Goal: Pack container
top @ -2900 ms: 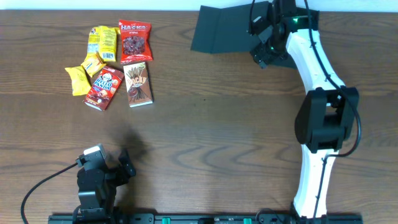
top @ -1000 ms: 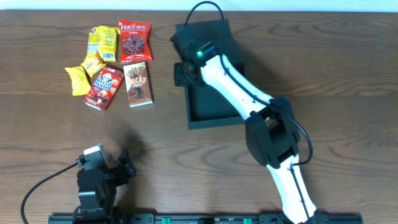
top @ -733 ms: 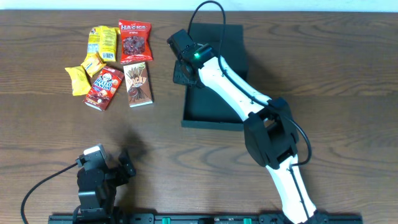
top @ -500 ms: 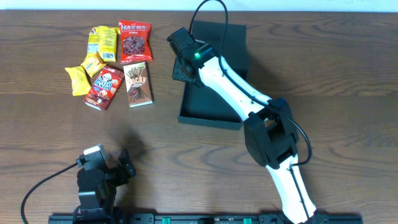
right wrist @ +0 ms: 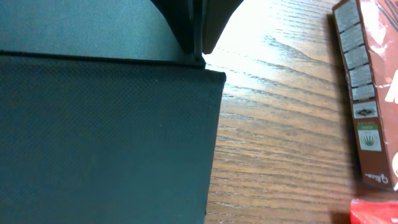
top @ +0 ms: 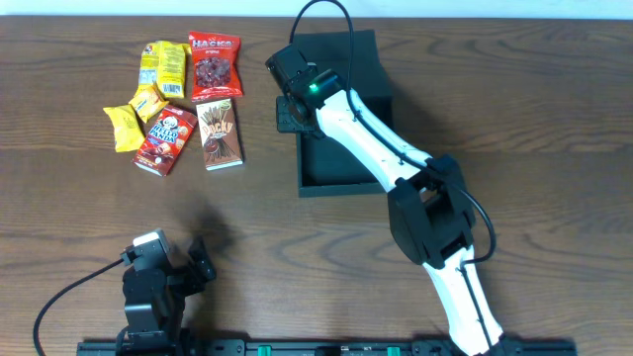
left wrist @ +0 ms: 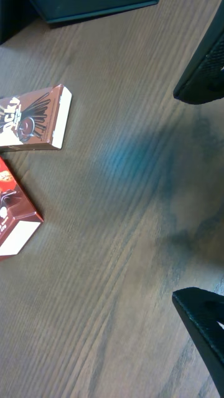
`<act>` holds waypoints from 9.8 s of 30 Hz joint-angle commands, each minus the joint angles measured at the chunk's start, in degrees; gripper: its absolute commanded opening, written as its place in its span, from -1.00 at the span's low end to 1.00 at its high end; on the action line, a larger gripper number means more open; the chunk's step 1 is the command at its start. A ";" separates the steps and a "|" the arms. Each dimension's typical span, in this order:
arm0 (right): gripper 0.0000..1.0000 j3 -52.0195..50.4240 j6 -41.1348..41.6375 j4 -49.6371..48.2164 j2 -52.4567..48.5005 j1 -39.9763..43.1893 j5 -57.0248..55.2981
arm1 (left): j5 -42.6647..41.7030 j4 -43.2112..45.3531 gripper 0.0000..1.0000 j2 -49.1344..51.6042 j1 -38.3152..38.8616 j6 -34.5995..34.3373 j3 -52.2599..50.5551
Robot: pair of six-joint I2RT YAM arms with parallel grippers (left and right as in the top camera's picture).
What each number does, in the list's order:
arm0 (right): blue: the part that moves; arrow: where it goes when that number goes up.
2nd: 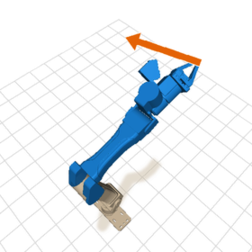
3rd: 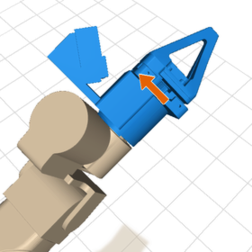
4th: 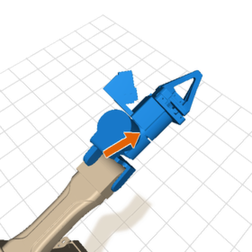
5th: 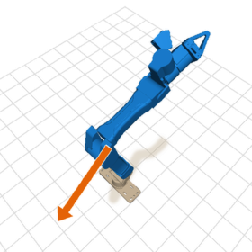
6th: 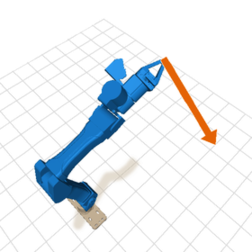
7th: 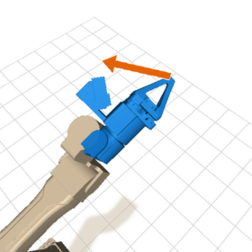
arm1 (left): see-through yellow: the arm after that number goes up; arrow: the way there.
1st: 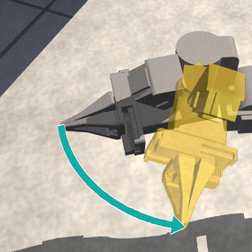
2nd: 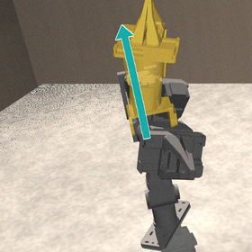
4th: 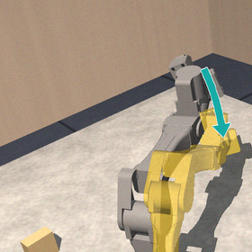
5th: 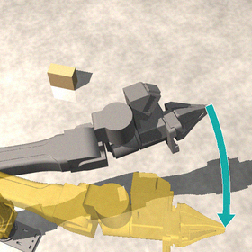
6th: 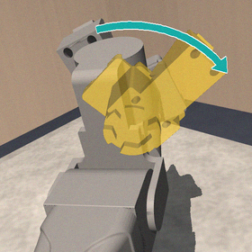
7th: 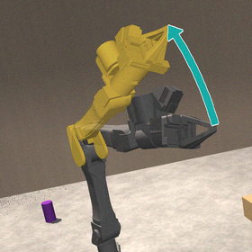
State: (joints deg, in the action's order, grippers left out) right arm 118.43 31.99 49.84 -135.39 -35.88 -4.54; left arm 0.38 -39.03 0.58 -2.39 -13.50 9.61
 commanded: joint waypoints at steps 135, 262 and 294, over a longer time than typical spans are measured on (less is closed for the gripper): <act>0.98 17.29 -53.46 20.33 9.01 35.78 37.57 | 4.83 0.48 0.91 112.06 -4.39 14.78 96.32; 0.98 17.31 -42.75 20.72 9.05 48.61 34.77 | 5.62 -21.53 -0.88 124.72 39.71 -31.28 98.82; 0.99 17.31 -42.77 19.89 9.05 48.61 34.75 | 31.71 -10.73 -0.74 122.88 33.66 -16.96 112.41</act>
State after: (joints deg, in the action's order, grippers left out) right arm 135.90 -11.38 69.60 -126.17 12.78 29.61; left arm 21.47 -50.50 124.42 34.98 -34.48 121.08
